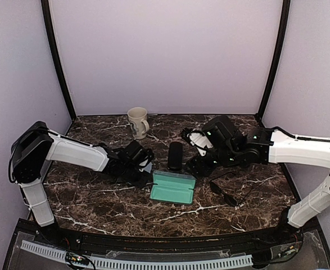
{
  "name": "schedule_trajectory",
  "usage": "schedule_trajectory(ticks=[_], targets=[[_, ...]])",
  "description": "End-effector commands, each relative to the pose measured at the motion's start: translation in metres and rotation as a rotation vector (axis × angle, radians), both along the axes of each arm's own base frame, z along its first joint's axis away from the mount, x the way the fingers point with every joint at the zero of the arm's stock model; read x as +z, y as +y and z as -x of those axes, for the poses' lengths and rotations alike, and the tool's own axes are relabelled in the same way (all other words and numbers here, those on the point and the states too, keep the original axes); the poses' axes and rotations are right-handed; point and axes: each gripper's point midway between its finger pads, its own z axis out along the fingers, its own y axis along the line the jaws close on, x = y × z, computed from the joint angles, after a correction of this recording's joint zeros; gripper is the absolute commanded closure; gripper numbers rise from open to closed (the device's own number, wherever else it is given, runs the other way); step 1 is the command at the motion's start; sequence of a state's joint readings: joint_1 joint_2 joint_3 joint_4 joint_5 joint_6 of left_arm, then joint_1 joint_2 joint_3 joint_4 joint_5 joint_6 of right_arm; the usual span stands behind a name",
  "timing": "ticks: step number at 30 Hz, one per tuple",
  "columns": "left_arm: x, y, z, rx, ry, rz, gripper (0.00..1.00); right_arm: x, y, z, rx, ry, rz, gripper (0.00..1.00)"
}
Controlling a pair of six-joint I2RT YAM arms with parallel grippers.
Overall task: Organize the sunglasses
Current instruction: Move the glasses cleaning cloth to the center of the board.
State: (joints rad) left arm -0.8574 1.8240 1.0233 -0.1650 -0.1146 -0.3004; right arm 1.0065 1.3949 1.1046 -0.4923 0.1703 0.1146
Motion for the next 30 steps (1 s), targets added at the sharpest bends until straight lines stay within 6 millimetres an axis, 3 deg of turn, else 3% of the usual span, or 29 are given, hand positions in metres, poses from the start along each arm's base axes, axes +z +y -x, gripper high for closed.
schedule_trajectory(ticks=[1, 7, 12, 17, 23, 30], targets=[[0.014, 0.024, 0.032, -0.017, 0.062, -0.019, 0.97, 0.006, 0.01, -0.004, 0.004, -0.003, -0.057, 0.24], [0.028, 0.052, 0.073, 0.006, 0.116, -0.013, 0.97, -0.002, 0.019, -0.002, 0.029, 0.022, -0.078, 0.24], [0.034, 0.06, 0.109, 0.012, 0.143, 0.054, 0.97, -0.005, 0.047, 0.011, 0.114, 0.102, -0.19, 0.26], [0.031, 0.061, 0.146, -0.022, 0.146, 0.096, 0.98, -0.027, 0.076, 0.033, 0.179, 0.215, -0.275, 0.28], [0.025, 0.058, 0.188, -0.125, 0.138, 0.046, 0.98, -0.072, 0.111, 0.069, 0.236, 0.329, -0.248, 0.28], [0.007, 0.059, 0.214, -0.197, 0.125, -0.09, 0.97, -0.102, 0.139, 0.086, 0.218, 0.416, -0.253, 0.3]])
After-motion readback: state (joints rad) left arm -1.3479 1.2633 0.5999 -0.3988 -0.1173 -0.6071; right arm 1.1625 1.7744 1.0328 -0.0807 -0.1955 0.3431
